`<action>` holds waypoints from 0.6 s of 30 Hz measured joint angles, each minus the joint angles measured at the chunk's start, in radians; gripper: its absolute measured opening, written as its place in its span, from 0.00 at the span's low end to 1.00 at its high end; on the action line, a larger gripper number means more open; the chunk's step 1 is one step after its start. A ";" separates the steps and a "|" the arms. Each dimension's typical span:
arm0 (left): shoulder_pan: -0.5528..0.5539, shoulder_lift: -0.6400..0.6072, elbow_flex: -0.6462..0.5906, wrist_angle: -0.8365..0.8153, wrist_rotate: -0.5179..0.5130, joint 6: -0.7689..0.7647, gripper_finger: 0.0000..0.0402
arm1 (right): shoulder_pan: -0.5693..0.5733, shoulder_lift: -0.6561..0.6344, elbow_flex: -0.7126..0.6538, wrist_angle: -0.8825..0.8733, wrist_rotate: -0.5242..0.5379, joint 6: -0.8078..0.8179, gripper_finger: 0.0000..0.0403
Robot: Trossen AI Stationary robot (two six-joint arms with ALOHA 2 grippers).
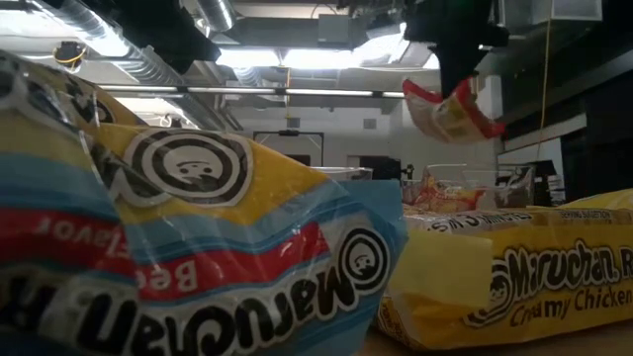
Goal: Sort Maruchan noodles
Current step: Put the red noodle pack into the right transparent bin
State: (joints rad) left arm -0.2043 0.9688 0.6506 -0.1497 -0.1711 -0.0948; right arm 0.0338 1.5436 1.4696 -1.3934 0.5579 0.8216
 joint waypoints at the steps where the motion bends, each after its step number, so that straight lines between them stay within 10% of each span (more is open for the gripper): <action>1: 0.000 0.000 0.000 0.000 0.000 0.000 0.00 | -0.020 0.000 -0.003 0.008 0.033 -0.010 0.02; 18: 0.000 0.000 0.000 0.000 0.000 0.000 0.00 | -0.501 0.001 -0.146 0.375 0.059 -0.339 0.02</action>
State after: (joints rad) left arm -0.2043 0.9691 0.6506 -0.1496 -0.1711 -0.0944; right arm -0.4669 1.5444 1.3232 -1.0183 0.6168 0.4823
